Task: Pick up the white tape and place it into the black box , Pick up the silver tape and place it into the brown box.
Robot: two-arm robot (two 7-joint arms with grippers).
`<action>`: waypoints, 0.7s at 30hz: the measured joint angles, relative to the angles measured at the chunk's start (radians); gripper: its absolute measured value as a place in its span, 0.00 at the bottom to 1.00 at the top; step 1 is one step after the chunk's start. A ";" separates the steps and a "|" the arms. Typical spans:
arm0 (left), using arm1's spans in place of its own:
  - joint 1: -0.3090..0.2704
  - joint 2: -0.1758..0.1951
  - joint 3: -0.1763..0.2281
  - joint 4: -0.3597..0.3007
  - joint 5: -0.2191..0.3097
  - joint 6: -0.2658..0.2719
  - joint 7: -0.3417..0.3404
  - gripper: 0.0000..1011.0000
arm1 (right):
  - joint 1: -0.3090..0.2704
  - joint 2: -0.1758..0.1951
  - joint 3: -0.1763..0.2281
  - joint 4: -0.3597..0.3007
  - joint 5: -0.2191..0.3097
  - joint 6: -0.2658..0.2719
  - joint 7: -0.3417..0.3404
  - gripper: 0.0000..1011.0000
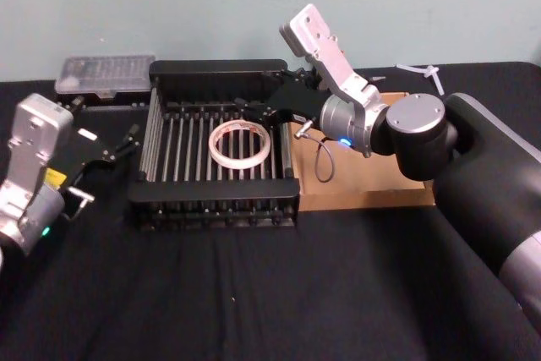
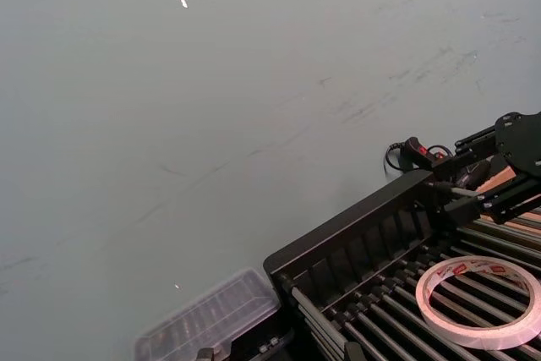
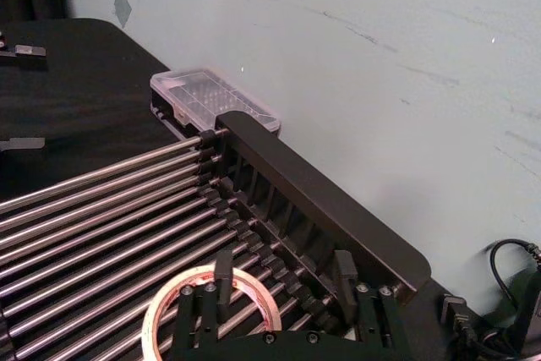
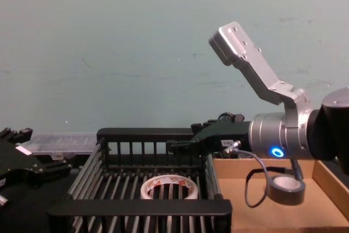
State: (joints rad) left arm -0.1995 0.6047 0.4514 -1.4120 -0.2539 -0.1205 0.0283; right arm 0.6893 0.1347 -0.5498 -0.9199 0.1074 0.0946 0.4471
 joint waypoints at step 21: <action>0.000 0.000 0.000 0.000 0.000 0.000 0.000 0.99 | -0.054 0.031 0.033 -0.108 0.009 0.016 -0.001 0.99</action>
State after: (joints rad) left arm -0.1995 0.6047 0.4514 -1.4120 -0.2539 -0.1205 0.0283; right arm 0.6352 0.1658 -0.5163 -1.0283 0.1164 0.1111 0.4458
